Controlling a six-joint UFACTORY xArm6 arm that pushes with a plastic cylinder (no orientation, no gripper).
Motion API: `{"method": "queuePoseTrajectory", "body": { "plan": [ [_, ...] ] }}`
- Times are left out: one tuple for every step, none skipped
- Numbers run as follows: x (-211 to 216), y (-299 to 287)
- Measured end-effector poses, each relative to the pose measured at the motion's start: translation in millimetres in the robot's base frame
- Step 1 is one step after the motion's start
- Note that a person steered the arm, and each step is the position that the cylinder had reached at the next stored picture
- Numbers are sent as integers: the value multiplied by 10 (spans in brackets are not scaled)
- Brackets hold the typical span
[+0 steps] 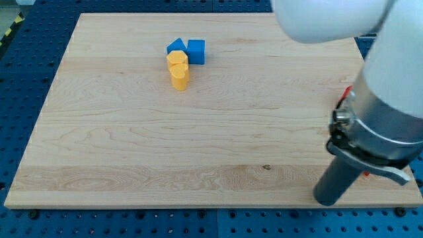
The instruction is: Move red star towards center
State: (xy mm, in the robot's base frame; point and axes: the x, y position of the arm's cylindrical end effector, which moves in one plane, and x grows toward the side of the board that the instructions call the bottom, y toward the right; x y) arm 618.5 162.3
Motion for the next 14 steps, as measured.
{"method": "queuePoseTrajectory", "body": {
  "plan": [
    [-6,279],
    [3,675],
    [-12,926],
    [-61,1181],
    [-218,1198],
    [-423,1103],
    [-579,959],
    [-543,831],
    [-351,824],
    [-317,716],
    [-336,567],
    [-335,454],
    [-335,331],
    [-357,283]
  ]
}}
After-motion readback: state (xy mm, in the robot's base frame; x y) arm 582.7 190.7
